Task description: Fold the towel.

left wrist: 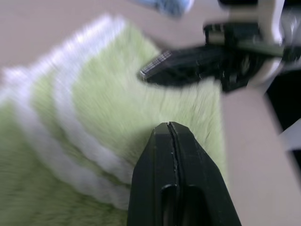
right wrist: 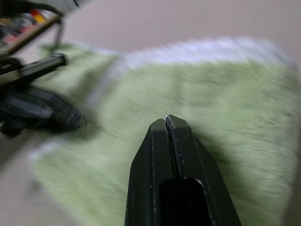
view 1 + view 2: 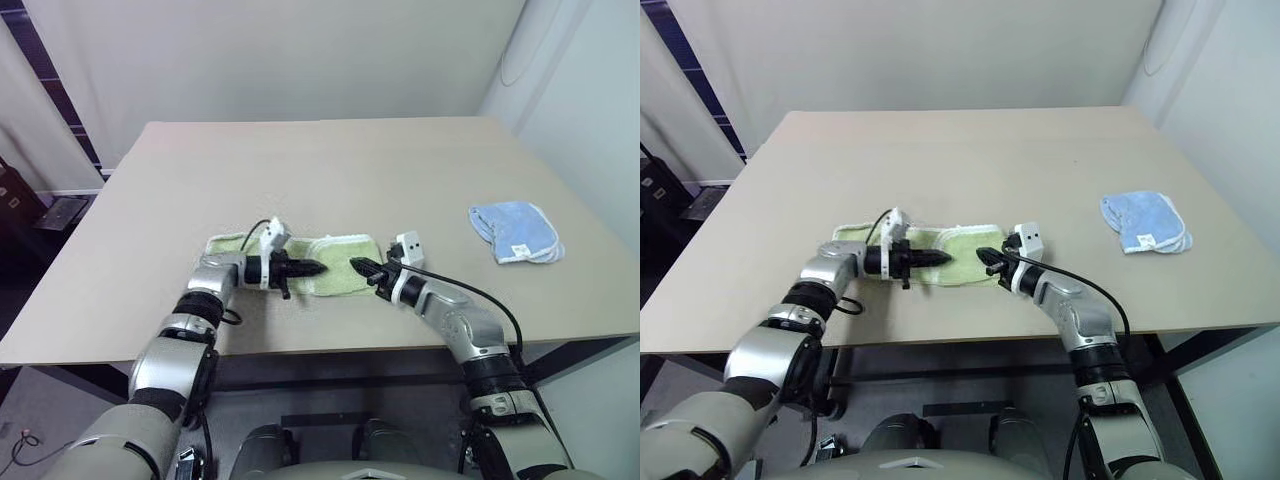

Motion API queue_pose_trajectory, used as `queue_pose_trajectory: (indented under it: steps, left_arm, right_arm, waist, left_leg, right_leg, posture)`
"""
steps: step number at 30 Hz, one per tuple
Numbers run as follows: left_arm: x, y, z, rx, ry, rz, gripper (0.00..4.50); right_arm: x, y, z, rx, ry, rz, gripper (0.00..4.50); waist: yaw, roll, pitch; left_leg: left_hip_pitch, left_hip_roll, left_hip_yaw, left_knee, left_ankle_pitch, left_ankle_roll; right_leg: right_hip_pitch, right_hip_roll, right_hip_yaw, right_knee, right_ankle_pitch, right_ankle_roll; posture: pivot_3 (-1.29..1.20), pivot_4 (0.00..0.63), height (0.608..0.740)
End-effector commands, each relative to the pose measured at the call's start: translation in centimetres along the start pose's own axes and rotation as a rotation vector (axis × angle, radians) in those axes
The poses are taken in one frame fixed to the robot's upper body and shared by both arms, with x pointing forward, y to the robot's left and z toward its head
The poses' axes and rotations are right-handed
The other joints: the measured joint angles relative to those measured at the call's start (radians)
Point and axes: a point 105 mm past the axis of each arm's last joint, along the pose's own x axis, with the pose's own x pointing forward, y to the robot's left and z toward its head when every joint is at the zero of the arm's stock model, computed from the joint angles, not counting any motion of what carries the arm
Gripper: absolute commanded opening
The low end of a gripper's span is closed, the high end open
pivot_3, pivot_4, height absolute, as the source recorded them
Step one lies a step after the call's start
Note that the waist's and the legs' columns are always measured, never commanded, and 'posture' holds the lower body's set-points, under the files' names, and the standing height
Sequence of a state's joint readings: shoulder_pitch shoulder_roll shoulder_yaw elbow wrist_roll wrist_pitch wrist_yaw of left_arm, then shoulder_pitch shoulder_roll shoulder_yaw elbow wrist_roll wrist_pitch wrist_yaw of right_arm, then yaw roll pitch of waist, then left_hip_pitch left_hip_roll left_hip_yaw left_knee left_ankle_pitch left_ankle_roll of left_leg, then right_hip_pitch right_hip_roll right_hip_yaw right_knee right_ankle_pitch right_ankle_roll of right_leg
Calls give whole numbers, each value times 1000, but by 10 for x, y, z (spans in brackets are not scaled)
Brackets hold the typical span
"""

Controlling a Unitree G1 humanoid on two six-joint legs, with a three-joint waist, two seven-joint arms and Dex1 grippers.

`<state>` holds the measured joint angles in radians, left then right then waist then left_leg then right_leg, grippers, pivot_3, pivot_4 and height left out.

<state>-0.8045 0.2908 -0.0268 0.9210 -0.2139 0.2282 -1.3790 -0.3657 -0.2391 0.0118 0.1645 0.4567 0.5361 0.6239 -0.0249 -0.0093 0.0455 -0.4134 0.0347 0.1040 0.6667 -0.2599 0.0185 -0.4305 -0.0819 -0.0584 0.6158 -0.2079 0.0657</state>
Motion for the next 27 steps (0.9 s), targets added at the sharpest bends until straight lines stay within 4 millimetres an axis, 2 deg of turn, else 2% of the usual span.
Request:
queue_pose_trajectory:
  steps: [1,3,6,10,15,21,25,27]
  left_arm:
    - [-40,-13,35,-27,-63,-52,1198]
    - [-64,-15,42,-83,-78,-18,1938]
    - [-116,-9,38,-207,-84,163,2989]
    - [-151,-18,23,-370,-93,258,4428]
    - [-174,-21,-1,-568,-63,375,4471]
    - [-188,-17,-12,-741,-67,468,4471]
    - [-191,-12,-33,-914,-36,539,4471]
    - [-191,-11,-37,-961,-53,542,4471]
  right_arm:
    - [-10,26,35,-35,-90,100,0]
    - [-12,33,42,-14,-105,115,0]
    - [-10,40,44,51,-93,125,0]
    - [-3,39,41,107,-66,102,0]
    - [6,37,42,150,-64,82,0]
    - [11,41,41,216,-48,100,0]
    - [12,36,39,247,-38,75,0]
    - [11,35,38,254,-38,69,0]
  waist:
    - [-12,0,0]
    - [-22,0,0]
    - [-27,0,0]
    - [-26,1,1]
    - [-16,1,1]
    - [-19,1,1]
    - [-19,1,1]
    - [-20,1,1]
  left_leg:
    - [0,0,0,0,0,0]
    - [0,0,-1,-1,0,0]
    - [3,1,-1,-1,0,0]
    - [4,1,-1,-1,0,-1]
    - [4,-1,0,-1,-1,-5]
    - [3,-2,0,-3,-2,-5]
    - [3,-1,0,-4,-1,-6]
    - [3,-1,0,-4,-1,-6]
  right_leg:
    - [0,0,0,0,0,0]
    - [0,0,0,1,0,0]
    - [2,0,0,1,-2,-2]
    - [2,-1,0,2,-2,-3]
    - [1,-4,0,0,-2,-4]
    - [0,-7,0,-2,-2,-4]
    - [0,-6,0,0,-2,-4]
    - [0,-6,0,0,-2,-4]
  posture:
    - [0,0,740]
    - [0,0,740]
    - [0,0,740]
    - [0,0,740]
    - [0,0,740]
    - [0,0,740]
    - [0,0,740]
    - [0,0,740]
